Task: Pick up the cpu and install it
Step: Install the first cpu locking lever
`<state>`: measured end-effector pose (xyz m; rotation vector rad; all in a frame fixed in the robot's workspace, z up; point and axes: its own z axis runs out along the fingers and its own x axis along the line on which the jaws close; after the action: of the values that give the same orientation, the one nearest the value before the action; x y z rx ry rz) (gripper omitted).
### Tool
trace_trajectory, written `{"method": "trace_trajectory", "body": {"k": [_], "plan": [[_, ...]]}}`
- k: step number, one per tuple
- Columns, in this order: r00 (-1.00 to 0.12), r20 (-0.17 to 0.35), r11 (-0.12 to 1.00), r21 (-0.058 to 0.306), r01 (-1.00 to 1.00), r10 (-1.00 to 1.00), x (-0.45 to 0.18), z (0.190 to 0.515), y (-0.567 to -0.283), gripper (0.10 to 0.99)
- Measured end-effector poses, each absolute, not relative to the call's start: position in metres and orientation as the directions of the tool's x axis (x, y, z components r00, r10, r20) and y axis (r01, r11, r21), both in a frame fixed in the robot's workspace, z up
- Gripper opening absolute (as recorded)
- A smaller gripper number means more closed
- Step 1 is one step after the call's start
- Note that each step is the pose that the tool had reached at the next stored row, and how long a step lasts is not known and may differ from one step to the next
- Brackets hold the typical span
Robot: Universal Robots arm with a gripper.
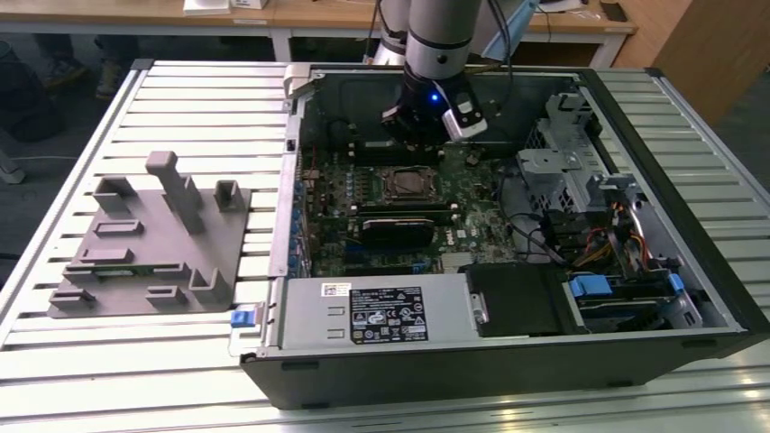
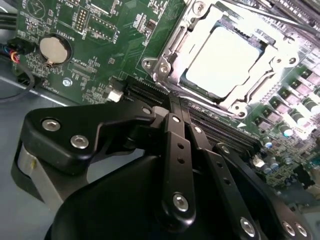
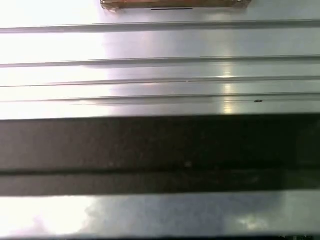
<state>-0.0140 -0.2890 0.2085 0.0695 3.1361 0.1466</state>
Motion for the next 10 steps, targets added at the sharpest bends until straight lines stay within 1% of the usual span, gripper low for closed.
{"method": "trace_trajectory", "body": {"k": [10], "plan": [[-0.999,0.001,0.995,0.093,0.045,0.045,-0.0139,0.2080,-0.2939,0.106]]}}
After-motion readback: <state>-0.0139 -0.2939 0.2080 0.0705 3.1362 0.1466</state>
